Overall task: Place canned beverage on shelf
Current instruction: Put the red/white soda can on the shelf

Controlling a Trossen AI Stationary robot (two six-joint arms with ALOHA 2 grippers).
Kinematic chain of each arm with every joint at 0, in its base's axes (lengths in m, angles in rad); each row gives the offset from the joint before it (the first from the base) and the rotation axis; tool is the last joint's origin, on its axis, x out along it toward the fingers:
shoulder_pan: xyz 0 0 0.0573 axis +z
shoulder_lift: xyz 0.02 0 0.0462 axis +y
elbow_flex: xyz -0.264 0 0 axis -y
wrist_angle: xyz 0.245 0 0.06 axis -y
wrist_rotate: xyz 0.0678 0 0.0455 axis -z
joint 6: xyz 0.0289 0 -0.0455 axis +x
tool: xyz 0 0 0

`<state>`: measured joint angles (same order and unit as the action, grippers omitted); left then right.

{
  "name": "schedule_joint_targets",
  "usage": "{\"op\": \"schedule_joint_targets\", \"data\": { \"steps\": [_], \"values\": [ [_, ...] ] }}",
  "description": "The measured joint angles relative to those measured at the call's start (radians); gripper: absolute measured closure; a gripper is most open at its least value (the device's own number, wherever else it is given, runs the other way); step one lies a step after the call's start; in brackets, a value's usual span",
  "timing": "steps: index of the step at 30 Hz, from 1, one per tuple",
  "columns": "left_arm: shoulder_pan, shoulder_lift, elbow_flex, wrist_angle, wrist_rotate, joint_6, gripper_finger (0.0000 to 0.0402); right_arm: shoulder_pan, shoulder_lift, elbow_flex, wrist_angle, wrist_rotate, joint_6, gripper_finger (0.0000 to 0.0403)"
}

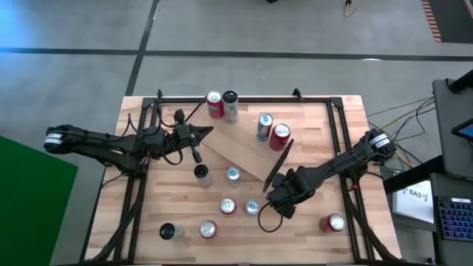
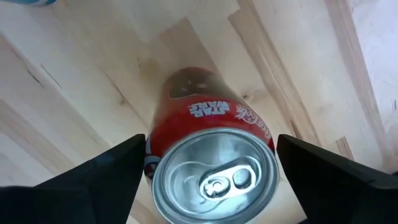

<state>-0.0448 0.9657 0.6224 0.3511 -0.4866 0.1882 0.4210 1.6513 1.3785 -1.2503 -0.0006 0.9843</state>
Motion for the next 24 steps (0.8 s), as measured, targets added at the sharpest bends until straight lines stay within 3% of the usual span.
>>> {"op": "schedule_joint_targets", "data": {
  "steps": [10,16,24],
  "values": [
    [0.000,0.000,0.000,0.006,0.000,-0.026,0.0402,0.000,-0.092,0.000,-0.001,0.005,-0.008,0.0063],
    [-0.006,0.000,0.000,0.007,0.000,-0.075,0.0402,0.001,-0.159,0.000,0.001,0.062,-0.027,0.0060],
    [-0.013,0.000,0.000,0.008,0.007,-0.078,0.0402,0.052,-0.263,-0.007,0.011,0.283,-0.137,0.0062]
  ]
}}
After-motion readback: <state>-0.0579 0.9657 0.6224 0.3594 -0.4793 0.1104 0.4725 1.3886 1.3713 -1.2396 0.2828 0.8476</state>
